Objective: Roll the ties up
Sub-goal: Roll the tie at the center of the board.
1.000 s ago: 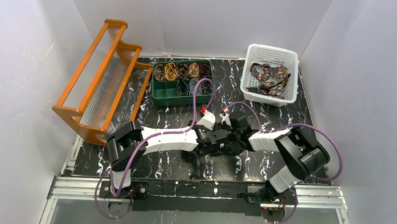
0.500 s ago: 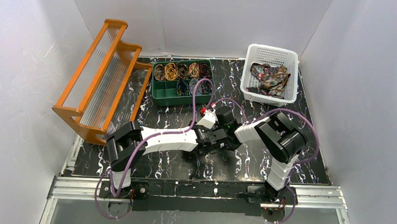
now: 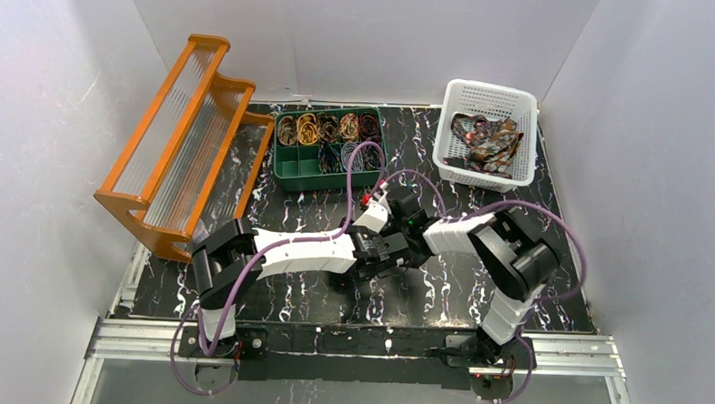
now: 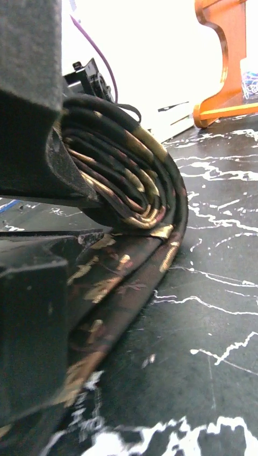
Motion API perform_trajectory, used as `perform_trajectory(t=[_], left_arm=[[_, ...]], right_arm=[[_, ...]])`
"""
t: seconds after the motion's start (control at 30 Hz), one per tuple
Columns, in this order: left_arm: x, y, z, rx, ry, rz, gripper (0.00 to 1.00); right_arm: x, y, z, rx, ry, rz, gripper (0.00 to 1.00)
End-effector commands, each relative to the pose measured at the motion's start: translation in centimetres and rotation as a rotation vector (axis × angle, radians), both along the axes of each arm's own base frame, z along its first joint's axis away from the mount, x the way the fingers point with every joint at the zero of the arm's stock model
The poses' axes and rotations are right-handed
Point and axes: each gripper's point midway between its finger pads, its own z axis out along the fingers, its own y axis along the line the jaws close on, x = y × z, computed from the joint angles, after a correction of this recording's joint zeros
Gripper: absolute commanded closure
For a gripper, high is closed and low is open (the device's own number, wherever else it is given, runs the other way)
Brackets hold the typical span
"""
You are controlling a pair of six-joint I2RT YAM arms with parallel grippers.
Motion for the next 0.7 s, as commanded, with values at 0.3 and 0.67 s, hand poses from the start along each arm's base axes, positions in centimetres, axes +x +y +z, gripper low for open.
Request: perform_trajectory(t=[0.3,0.67], left_arm=[[0.5,-0.8,0.8,-0.056,-0.037,0.011,0.61],[0.7,-4.2,-0.9,-0.076,0.03,-0.021,0.51]], right_arm=[[2.5,-10.6,0.5,-0.284,-0.132,-0.306,0.65],[1.8,-13.7,1.3,-0.349,-0.173,-0.295,0.62]])
